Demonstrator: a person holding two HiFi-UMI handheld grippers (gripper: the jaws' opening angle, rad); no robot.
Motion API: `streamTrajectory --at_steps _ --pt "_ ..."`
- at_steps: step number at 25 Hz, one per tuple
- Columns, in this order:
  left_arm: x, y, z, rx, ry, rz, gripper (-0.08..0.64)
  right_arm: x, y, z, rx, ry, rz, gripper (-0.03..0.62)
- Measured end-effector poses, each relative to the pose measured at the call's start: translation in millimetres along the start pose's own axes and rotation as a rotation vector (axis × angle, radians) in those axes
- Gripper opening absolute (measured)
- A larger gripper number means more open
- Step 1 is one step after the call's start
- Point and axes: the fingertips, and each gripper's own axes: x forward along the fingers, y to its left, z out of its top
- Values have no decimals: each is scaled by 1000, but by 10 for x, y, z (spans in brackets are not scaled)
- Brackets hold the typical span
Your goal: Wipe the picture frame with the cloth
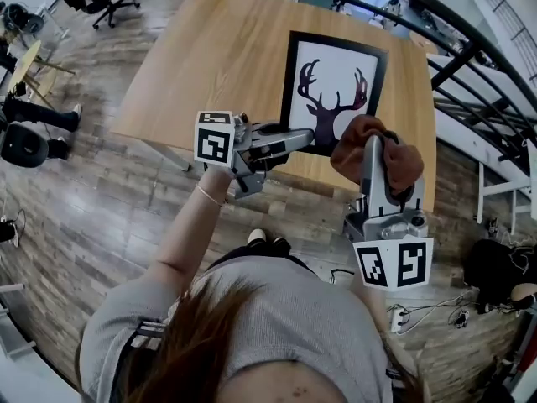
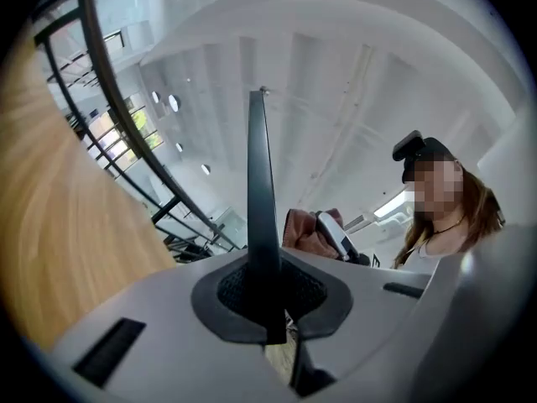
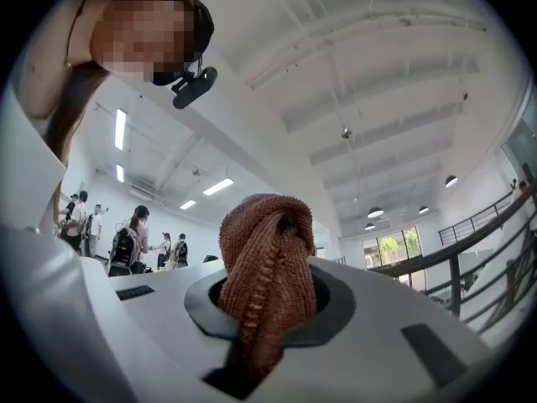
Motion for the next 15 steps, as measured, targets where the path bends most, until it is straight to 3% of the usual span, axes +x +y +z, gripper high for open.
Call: streamTrajectory --at_steps 4,6,10,15 --pt "133 -492 311 97 -64 -61 28 -85 101 453 -83 -88 25 74" --pt "188 -638 387 150 -67 -47 28 -94 138 619 -136 -112 36 74" --pt "258 -756 345 238 -11 14 28 -93 248 937 -208 -160 56 74" --pt "261 -794 314 253 54 19 28 126 530 1574 -268 -290 130 74"
